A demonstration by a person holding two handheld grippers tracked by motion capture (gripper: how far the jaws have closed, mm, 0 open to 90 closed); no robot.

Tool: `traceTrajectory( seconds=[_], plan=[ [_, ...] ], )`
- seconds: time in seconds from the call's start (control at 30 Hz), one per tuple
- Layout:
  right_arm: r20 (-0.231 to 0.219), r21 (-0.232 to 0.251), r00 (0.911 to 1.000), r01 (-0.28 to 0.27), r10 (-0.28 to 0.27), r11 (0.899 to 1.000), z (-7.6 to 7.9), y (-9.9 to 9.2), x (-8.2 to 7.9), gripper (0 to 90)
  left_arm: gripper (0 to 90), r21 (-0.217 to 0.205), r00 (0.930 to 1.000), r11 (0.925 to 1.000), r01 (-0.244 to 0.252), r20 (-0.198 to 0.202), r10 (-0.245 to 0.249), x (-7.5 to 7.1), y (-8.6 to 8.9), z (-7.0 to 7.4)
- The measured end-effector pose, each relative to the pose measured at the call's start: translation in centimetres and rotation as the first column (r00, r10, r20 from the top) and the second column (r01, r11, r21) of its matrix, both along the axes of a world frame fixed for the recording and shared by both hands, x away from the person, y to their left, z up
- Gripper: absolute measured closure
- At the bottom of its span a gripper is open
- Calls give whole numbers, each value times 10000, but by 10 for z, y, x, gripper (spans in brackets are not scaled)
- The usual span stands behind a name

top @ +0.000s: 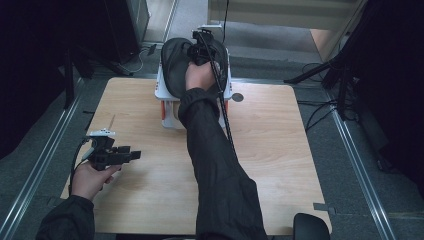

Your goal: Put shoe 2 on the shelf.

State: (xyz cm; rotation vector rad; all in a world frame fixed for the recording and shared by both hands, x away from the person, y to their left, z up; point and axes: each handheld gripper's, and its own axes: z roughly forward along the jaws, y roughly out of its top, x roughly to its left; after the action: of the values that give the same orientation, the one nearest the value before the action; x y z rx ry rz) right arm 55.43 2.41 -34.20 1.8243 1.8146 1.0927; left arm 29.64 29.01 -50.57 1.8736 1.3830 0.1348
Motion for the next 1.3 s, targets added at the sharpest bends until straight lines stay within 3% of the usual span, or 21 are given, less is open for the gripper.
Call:
traceTrajectory(
  seconds=[0.2, 0.9, 1.03, 1.3],
  plan=[
    [16, 37, 9997, 229, -229, 9997, -2, 1, 2, 736, 400, 63, 10000, 10000, 77, -33, -77, 1, -1, 0],
    [31, 305, 10000, 21, -21, 9995, -4, 0, 1, 706, 399, 116, 9998, 9998, 168, -106, -167, 1, -1, 0],
    [40, 448, 9999, -119, 117, 9989, -3, -1, 0, 610, 398, 120, 9999, 9998, 136, -107, -134, 1, 0, -1],
    [109, 552, 9998, -157, 151, 9984, -3, -1, -2, 576, 398, 96, 9999, 9999, 122, -103, -121, 1, -1, -1]
  ],
)
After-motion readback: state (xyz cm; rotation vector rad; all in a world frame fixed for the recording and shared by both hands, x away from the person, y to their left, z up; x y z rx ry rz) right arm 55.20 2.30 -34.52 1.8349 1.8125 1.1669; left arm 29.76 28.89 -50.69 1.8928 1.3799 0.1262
